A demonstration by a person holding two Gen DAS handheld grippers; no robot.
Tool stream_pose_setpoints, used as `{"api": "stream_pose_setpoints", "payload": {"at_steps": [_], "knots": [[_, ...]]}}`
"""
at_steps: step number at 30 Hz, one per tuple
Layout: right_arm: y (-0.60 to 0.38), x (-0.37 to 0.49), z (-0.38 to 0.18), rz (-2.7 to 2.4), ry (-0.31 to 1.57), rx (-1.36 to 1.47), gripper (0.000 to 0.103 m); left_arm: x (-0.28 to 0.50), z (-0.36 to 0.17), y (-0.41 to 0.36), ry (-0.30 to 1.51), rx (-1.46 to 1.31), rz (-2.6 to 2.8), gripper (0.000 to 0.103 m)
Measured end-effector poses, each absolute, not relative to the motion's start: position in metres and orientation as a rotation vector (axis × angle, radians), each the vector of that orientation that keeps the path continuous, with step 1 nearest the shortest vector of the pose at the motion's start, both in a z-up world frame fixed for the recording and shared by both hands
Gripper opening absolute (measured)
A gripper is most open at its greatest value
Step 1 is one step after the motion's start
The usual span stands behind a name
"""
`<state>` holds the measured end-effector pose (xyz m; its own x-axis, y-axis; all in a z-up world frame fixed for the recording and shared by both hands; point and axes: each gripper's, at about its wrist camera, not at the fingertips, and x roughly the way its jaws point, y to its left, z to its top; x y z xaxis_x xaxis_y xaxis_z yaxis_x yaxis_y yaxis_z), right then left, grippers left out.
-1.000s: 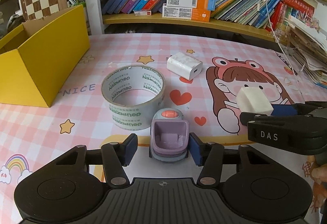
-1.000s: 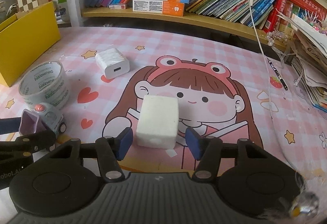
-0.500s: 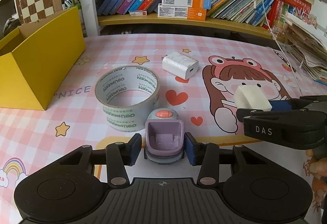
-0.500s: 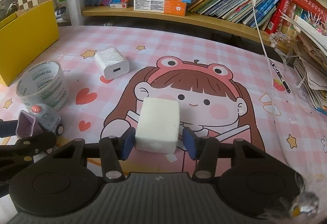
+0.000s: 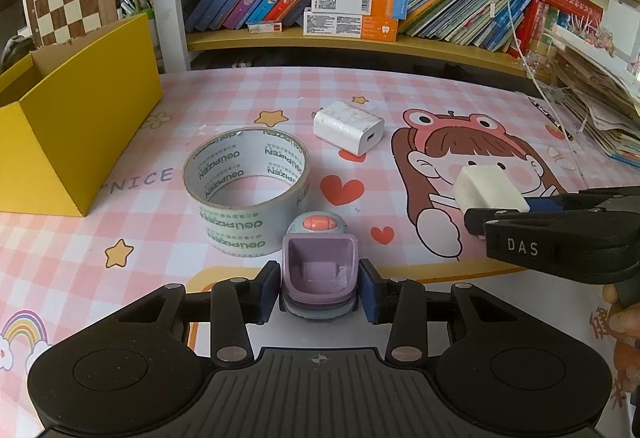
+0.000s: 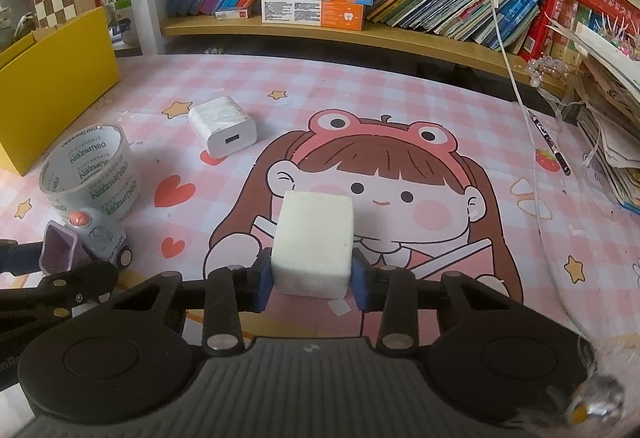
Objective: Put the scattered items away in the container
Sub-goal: 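Close the left tool on the purple toy car and lift it while the right tool lifts the cube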
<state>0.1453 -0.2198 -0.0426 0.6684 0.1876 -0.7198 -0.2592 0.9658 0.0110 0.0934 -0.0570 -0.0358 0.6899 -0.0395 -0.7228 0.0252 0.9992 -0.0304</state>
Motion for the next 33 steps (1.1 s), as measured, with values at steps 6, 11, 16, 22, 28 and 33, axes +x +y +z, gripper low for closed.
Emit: {"api": "stream_pose_setpoints", "payload": {"at_steps": [6, 11, 16, 22, 28, 33], "knots": [[-0.224, 0.139, -0.038, 0.268, 0.816, -0.045, 0.035, 0.089, -0.032, -0.054, 0.793, -0.028, -0.044, 0.039], [-0.225, 0.133, -0.034, 0.27, 0.805, -0.031, 0.034, 0.085, -0.028, -0.054, 0.78, -0.023, -0.051, 0.039], [-0.223, 0.124, -0.03, 0.284, 0.795, -0.035, 0.034, 0.079, -0.023, -0.052, 0.757, -0.019, -0.052, 0.039], [-0.219, 0.111, -0.027, 0.305, 0.787, -0.048, 0.034, 0.069, -0.018, -0.053, 0.737, -0.013, -0.06, 0.039], [-0.213, 0.1, -0.024, 0.33, 0.779, -0.064, 0.034, 0.058, -0.012, -0.051, 0.712, -0.01, -0.064, 0.039], [-0.205, 0.09, -0.021, 0.352, 0.766, -0.077, 0.034, 0.049, -0.008, -0.047, 0.692, -0.012, -0.058, 0.039]]}}
